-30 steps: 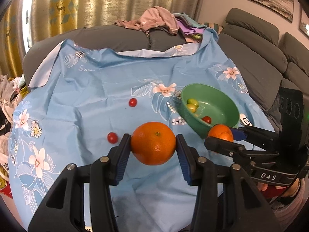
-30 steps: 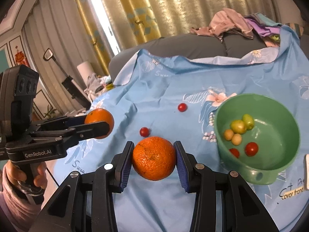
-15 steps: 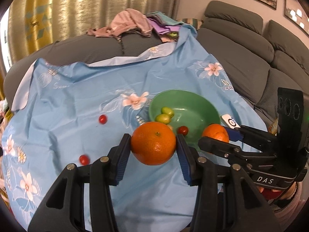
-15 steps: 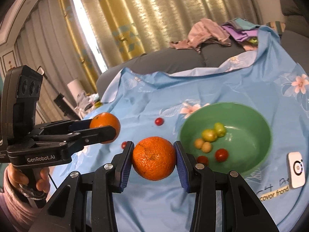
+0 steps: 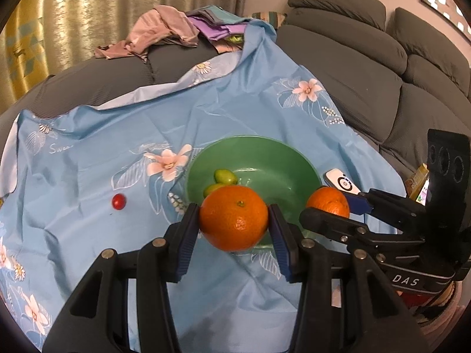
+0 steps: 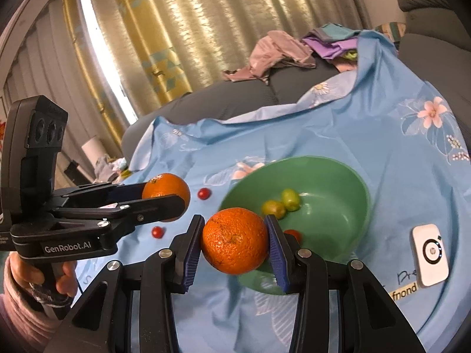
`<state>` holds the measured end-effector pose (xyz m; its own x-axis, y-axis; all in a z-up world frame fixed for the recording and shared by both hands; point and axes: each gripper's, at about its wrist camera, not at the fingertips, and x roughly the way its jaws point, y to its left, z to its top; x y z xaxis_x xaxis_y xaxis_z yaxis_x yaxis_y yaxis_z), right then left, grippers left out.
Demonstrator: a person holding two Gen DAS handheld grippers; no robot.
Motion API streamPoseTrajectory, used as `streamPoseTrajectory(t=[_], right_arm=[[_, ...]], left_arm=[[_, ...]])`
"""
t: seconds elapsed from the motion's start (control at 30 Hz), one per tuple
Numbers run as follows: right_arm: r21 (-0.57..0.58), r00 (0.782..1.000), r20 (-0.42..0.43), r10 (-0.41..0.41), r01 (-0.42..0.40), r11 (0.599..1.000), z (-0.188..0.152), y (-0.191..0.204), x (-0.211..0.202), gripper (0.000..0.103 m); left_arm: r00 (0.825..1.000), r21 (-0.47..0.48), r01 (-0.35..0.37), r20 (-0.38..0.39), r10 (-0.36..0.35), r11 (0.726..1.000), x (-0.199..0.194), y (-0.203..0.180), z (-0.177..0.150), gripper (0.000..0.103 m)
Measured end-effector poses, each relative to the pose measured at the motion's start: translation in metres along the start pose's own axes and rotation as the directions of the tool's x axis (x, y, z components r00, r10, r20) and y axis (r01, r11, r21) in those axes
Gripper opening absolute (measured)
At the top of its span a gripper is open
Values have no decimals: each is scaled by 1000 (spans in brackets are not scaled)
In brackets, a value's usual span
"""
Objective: Organize fruits
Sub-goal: 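Carry both oranges over the green bowl and open both grippers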
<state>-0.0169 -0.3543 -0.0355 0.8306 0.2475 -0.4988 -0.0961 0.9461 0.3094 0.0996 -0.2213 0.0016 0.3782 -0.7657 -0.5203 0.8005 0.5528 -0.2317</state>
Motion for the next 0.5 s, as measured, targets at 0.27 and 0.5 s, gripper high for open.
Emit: streamPoseTrajectory(t=[0.27, 0.5], right_arm=[[24, 999, -8, -34, 34, 999, 1, -21, 8, 44], [28, 996, -33, -88, 89, 996, 1, -34, 19, 44]], left_arm=[[999, 23, 0, -48, 1, 1000, 31, -5, 7, 47], [996, 41, 9, -90, -5, 999, 57, -8, 10, 47]])
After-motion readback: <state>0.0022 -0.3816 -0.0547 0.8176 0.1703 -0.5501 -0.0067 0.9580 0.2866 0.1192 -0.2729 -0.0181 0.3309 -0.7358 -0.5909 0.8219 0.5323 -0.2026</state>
